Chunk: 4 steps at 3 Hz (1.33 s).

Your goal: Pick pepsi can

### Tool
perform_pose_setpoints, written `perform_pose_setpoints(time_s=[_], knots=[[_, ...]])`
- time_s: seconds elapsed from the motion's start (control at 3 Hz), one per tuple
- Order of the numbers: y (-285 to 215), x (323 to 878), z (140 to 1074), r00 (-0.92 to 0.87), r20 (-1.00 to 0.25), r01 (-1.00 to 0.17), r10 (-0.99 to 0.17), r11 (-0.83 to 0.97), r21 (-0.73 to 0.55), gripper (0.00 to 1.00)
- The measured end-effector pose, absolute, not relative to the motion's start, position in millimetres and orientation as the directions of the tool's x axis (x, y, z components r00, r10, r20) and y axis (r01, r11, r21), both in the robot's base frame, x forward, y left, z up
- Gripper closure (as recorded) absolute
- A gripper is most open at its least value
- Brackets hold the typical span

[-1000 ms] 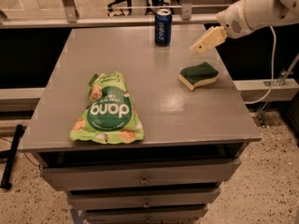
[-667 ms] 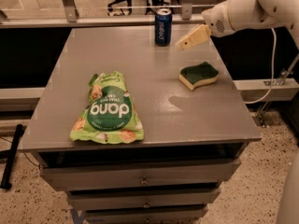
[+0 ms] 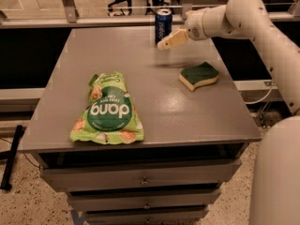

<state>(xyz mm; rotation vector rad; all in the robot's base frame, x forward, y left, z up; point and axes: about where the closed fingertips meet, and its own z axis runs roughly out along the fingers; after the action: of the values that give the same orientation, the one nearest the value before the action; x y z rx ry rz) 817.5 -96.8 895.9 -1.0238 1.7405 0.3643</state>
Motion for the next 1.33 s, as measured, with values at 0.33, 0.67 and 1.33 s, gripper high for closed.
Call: perform_pose_setpoints(time_s=[0.33, 0.67, 1.33], knots=[[-92.6, 851.7, 883.4, -0.098, -0.902, -0.741, -0.421, 0.635, -0.216, 0.00], [-86.4, 873.8, 880.7, -0.112, -0.928, -0.727, -0.354, 0.666, -0.167, 0.00], [-75.0, 888.3, 875.5, -0.159, -0.948, -0.731, -0.276, 0.678, -0.075, 0.40]])
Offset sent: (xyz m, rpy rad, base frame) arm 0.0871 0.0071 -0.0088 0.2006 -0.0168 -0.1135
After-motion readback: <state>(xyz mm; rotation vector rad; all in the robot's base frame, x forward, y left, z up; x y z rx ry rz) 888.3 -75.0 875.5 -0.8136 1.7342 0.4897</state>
